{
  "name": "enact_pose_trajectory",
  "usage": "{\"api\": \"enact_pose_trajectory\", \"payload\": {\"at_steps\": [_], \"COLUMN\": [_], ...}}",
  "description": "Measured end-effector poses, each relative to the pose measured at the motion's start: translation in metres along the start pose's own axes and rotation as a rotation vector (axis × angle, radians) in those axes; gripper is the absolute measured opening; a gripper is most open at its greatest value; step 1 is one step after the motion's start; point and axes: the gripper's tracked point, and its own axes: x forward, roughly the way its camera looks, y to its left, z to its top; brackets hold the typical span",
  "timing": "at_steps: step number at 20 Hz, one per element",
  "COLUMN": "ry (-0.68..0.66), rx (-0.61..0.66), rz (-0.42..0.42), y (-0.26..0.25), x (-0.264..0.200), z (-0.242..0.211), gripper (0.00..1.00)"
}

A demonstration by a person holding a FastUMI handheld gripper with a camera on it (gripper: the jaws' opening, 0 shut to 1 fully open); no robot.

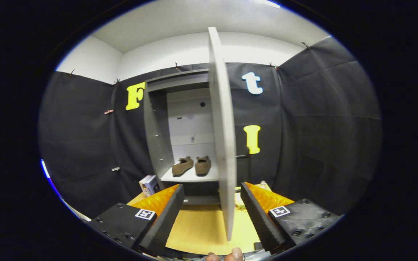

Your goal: Open the shoe cabinet door, grab the shoes and put them into the shoe cabinet, then close the shoe cabinet door.

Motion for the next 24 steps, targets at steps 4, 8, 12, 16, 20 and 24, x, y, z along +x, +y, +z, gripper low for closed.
{"api": "enact_pose_trajectory", "payload": {"at_steps": [4,8,12,16,20,24], "ry": [0.017,0.027,0.053,0.089,0.104,0.078], "rx": [-0.002,0.02,0.013,0.03,0.059,0.023], "rz": [-0.06,-0.068,-0.003,0.009,0.026,0.059], "y": [-0.048,-0.075,-0.073,-0.077,-0.069,-0.031], "x": [0.016,0.042,0.067,0.09,0.096,0.099], "z": [-0.005,-0.007,-0.013,-0.021,-0.026,-0.027], "gripper": [0.98,0.98,0.98,0.98,0.97,0.97]}}
